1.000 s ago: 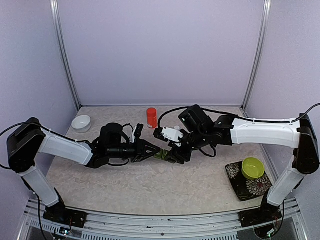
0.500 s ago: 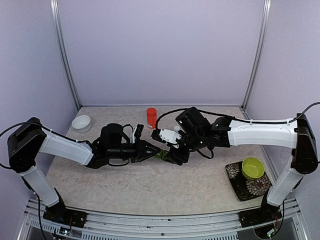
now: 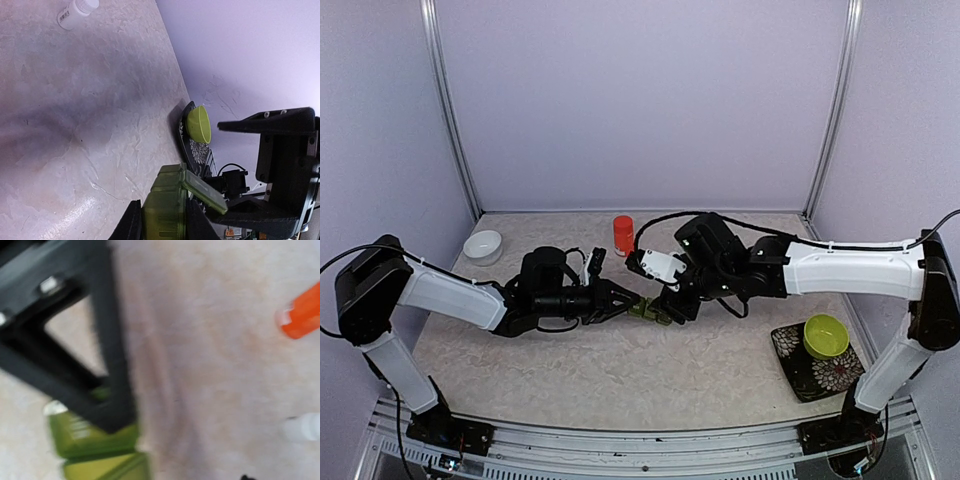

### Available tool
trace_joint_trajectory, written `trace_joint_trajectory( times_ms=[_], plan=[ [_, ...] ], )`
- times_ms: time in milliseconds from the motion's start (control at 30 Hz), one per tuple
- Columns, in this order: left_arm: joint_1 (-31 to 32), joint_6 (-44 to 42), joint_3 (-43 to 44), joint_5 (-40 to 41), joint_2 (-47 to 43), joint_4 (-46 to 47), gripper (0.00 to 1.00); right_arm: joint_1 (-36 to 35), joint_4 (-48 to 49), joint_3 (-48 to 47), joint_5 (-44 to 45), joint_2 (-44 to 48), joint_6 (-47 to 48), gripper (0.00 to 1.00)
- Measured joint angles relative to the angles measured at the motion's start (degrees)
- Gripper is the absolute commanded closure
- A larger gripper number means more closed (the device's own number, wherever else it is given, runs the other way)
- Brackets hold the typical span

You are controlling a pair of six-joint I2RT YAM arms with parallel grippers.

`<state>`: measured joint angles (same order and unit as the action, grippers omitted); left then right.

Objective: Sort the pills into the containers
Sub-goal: Open the lid of the pill container.

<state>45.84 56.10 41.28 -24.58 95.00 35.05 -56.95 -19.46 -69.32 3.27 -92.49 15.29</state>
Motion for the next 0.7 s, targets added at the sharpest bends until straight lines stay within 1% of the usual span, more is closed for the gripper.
trace_joint_trajectory(
  times_ms=[267, 500, 700],
  plan=[
    [0.9, 0.0, 0.0, -1.1, 0.3, 0.0, 0.82, 0.7, 3.1, 1.1, 5.5, 3.4, -0.1, 0.30],
    [0.9, 0.0, 0.0, -1.6, 0.4, 0.0, 0.82, 1.2, 3.9, 1.3, 7.3, 3.1, -0.2, 0.30],
    [1.0, 0.0, 0.0, -2.2, 0.4, 0.1, 0.82, 1.5, 4.3, 1.4, 8.2, 0.6, -0.2, 0.30]
  ],
)
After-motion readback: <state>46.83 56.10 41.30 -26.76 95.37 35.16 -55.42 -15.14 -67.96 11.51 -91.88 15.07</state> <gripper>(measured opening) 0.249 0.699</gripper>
